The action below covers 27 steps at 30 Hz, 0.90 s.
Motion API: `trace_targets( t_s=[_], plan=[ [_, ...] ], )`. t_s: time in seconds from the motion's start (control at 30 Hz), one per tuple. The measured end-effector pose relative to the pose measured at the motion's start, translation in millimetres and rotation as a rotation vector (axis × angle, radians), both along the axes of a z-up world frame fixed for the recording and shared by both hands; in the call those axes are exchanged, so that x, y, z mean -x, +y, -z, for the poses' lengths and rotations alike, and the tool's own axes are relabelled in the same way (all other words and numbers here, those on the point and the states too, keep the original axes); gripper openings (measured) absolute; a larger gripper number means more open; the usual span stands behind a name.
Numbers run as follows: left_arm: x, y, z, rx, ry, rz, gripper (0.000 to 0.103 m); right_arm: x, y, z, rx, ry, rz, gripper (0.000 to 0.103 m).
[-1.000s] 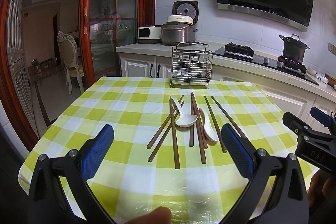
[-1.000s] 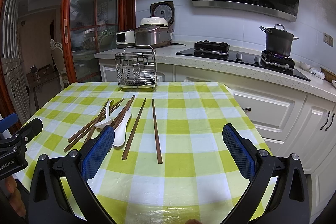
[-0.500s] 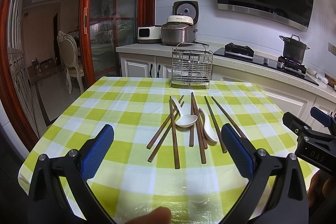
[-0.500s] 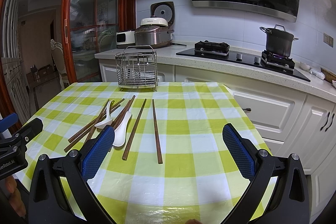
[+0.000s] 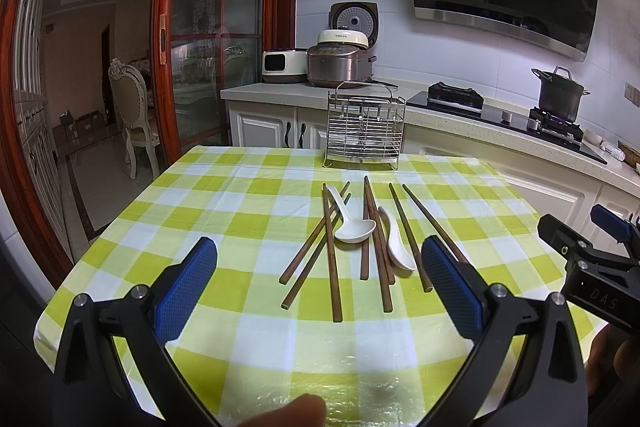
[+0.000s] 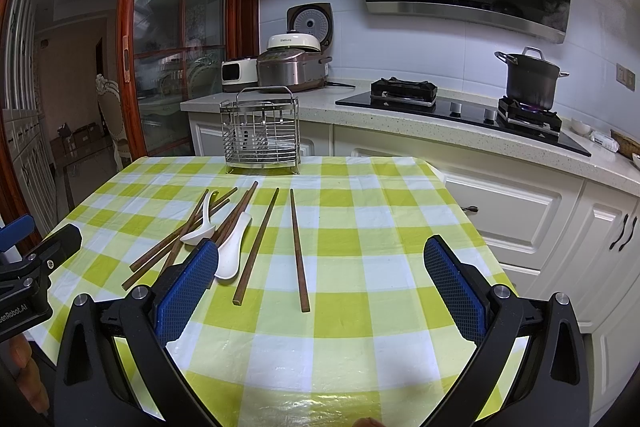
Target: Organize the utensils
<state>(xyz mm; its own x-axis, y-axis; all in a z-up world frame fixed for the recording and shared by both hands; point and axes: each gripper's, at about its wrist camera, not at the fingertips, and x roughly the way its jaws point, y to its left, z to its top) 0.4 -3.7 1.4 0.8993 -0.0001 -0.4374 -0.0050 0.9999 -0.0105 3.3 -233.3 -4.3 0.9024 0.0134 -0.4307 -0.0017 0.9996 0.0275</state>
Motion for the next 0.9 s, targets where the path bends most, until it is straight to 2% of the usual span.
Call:
trace_targets(
  t_s=[0.9],
  plan=[
    [2.2, -1.4, -3.2, 0.001, 0.001, 0.004, 0.099, -0.6, 0.4, -0.2, 0.001, 0.000, 0.000, 0.096]
  ],
)
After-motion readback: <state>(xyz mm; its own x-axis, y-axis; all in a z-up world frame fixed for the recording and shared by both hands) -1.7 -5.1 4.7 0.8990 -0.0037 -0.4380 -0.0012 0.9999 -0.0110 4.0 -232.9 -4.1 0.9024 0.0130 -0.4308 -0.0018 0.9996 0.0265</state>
